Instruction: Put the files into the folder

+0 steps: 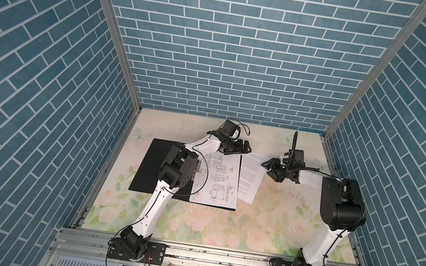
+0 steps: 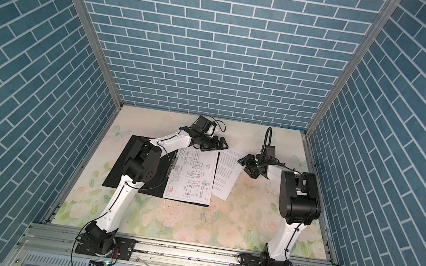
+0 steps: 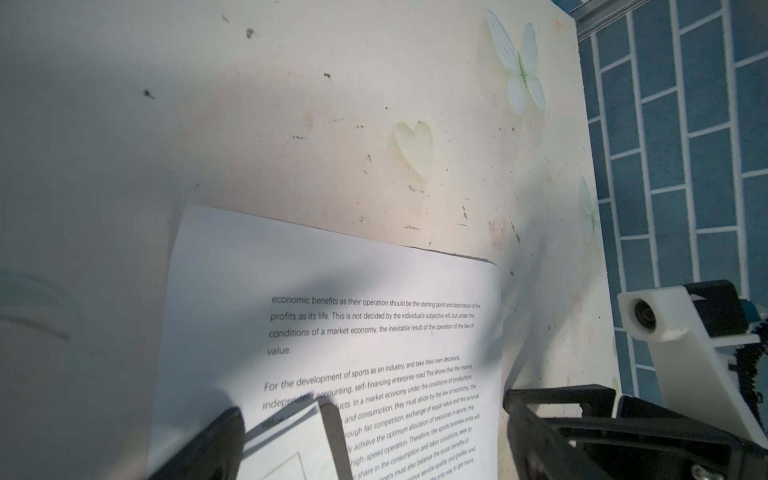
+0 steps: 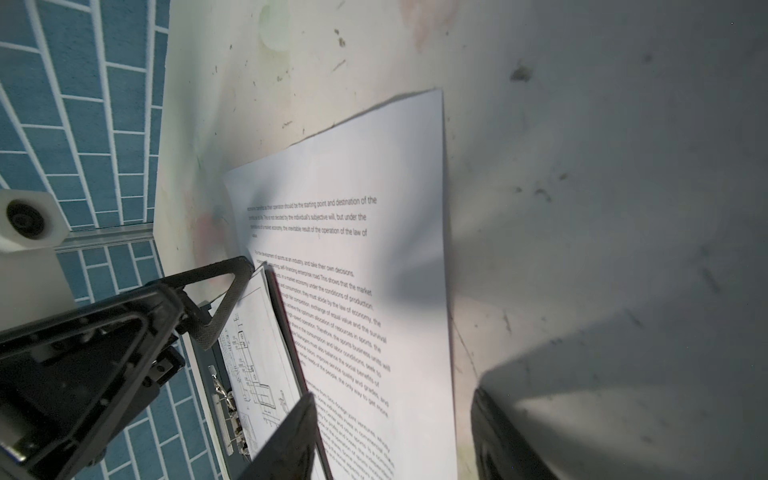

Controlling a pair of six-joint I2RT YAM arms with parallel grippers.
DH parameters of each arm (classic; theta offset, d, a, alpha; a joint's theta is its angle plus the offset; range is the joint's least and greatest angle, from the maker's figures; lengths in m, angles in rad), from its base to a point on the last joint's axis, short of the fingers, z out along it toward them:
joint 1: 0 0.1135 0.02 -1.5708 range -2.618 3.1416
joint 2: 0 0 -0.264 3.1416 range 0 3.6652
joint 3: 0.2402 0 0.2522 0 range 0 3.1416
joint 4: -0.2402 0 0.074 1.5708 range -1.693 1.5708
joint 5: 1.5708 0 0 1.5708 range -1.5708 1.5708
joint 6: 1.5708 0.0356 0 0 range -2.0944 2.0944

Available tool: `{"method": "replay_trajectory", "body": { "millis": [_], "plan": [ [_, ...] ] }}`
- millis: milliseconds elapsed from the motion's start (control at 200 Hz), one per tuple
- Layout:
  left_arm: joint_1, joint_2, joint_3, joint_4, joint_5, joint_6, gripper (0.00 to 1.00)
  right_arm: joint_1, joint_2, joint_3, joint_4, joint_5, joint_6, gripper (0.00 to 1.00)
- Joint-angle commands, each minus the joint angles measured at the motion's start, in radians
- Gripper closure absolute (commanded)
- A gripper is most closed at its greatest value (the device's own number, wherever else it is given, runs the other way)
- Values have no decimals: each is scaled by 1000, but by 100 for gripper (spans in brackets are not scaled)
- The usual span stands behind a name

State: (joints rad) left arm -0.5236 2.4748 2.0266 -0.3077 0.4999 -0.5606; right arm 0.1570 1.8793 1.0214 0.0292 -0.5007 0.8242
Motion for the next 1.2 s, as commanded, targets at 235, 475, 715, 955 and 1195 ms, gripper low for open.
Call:
{"method": "replay_trajectory", "body": {
  "millis": [235, 475, 715, 955, 1195],
  "plan": [
    [4, -109, -102, 39, -31, 8, 0, -5, -55, -65, -88, 79, -60, 40],
    [-4, -176, -147, 116, -37, 15, 0, 1, -114, -123, -50, 79, -82, 40],
    [-39, -259, -178, 61, -97, 58, 1, 59, -189, -155, -103, 137, -118, 40],
    [-38, -472, -457, 103, -194, 53, 1, 151, -283, -176, -61, 112, -43, 40],
    [16, -661, -714, 138, -206, 34, 0, 234, -231, -126, -3, 101, 21, 40]
  ]
}}
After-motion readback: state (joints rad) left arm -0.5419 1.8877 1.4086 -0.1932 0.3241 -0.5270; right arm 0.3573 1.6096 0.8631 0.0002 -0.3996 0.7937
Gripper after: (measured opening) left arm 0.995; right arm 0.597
